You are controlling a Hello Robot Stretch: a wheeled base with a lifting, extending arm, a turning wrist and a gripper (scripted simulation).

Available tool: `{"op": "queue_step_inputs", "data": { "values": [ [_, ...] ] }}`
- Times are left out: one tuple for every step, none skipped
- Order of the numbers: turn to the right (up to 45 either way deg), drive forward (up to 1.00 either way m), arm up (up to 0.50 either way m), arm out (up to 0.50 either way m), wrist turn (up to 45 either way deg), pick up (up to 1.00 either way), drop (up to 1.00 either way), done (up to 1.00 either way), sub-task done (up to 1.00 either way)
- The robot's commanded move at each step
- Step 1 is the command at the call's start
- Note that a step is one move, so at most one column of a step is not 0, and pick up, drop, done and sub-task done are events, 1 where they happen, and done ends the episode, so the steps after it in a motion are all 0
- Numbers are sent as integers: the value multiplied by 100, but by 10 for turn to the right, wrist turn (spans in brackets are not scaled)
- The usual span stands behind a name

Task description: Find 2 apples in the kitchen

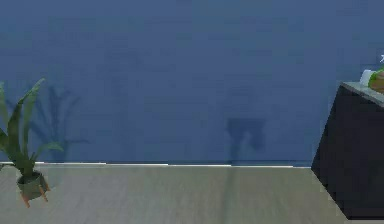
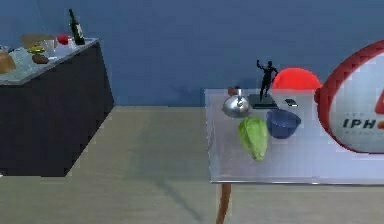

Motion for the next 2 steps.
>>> {"op": "queue_step_inputs", "data": {
  "values": [
    [360, 0, 0, 0, 0, 0, 0, 0, 0],
    [0, 20, 0, 0, 0, 0, 0, 0, 0]
  ]
}}
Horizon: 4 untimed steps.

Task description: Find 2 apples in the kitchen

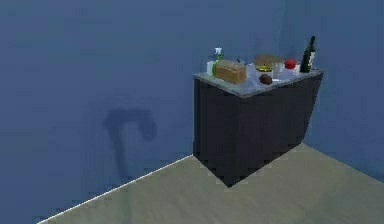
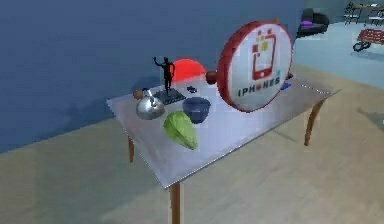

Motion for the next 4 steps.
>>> {"op": "queue_step_inputs", "data": {
  "values": [
    [450, 0, 0, 0, 0, 0, 0, 0, 0],
    [30, 0, 0, 0, 0, 0, 0, 0, 0],
    [0, 35, 0, 0, 0, 0, 0, 0, 0],
    [60, 0, 0, 0, 0, 0, 0, 0, 0]
  ]
}}
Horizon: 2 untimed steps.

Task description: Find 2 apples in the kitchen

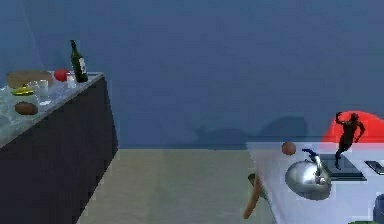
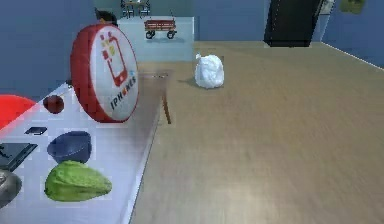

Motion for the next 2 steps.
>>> {"op": "queue_step_inputs", "data": {
  "values": [
    [0, 100, 0, 0, 0, 0, 0, 0, 0],
    [30, 0, 0, 0, 0, 0, 0, 0, 0]
  ]
}}
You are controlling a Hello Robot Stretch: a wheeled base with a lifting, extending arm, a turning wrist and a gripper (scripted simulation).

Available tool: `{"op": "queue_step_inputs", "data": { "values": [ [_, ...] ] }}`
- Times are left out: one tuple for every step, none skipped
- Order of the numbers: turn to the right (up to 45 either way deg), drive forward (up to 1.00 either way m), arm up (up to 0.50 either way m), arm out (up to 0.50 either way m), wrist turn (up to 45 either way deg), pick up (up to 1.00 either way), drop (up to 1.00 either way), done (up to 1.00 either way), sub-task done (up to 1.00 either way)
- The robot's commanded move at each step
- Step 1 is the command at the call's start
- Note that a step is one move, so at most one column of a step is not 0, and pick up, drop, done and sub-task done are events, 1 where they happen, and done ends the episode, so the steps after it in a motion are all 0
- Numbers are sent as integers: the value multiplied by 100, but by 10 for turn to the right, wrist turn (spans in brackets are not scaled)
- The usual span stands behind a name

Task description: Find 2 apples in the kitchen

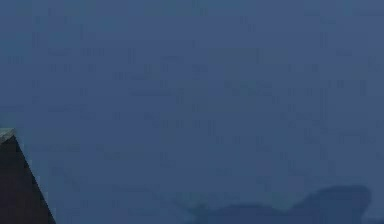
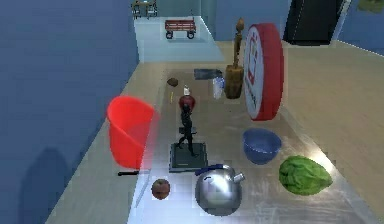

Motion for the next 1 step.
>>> {"op": "queue_step_inputs", "data": {
  "values": [
    [0, 30, 0, 0, 0, 0, 0, 0, 0]
  ]
}}
